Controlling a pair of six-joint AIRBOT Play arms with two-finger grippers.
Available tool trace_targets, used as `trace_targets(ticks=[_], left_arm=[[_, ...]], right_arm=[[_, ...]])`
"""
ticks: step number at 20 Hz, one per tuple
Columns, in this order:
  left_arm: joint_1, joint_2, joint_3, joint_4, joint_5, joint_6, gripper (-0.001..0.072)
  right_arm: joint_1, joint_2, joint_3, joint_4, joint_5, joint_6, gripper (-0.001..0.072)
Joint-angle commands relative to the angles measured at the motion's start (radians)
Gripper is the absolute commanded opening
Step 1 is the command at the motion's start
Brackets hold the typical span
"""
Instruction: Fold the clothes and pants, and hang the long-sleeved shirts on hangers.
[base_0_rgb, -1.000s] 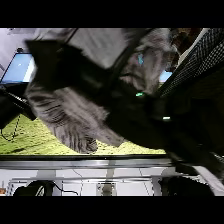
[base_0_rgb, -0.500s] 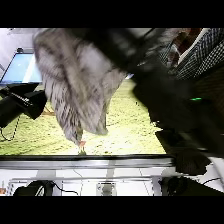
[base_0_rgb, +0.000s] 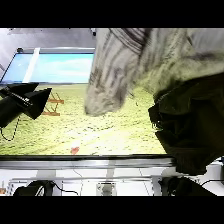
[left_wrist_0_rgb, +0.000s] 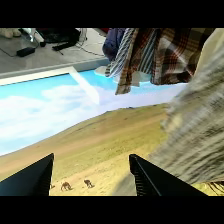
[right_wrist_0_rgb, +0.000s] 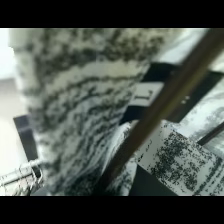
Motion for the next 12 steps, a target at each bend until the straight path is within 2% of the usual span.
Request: trace_targets(ticks=[1,3,5,6,8,9,10,12], left_arm=[[0.001,-0.001,0.0,-0.001,0.0,0.0,0.0559],[0.001,-0.001,0.0,-0.001,-0.001,-0.009,0.056],[0.001,0.0,0.0,-0.001,0.0,-0.029,0.056],[0.001,0.0,0.0,0.0,0.0,-0.03,0.056],[0.001,0.0,0.0,0.0,-0.001,-0.03,0.0559],[0.001,-0.001,0.0,-0.001,-0.001,-0.03,0.0559],[0.001,-0.001,0.0,-0.001,-0.001,-0.03,0.056],[0.001,-0.001,0.0,0.0,-0.001,-0.03,0.056]], right_arm=[[0.019,0.041,0.0,-0.019,-0.062,-0.06,0.0058],[0.019,0.042,0.0,-0.048,-0.07,-0.142,0.0058],[0.018,0.035,0.0,-0.113,-0.218,-0.145,0.0056],[0.007,0.024,0.0,-0.198,-0.344,-0.054,0.0055],[0.0,-0.021,-0.004,-0.438,-0.624,0.228,0.0055],[0.001,-0.049,-0.019,-0.538,-0.716,0.353,0.0055],[0.002,-0.072,-0.045,-0.574,-0.727,0.451,0.0055],[0.043,-0.124,-0.113,-0.651,-0.62,0.66,0.0055]])
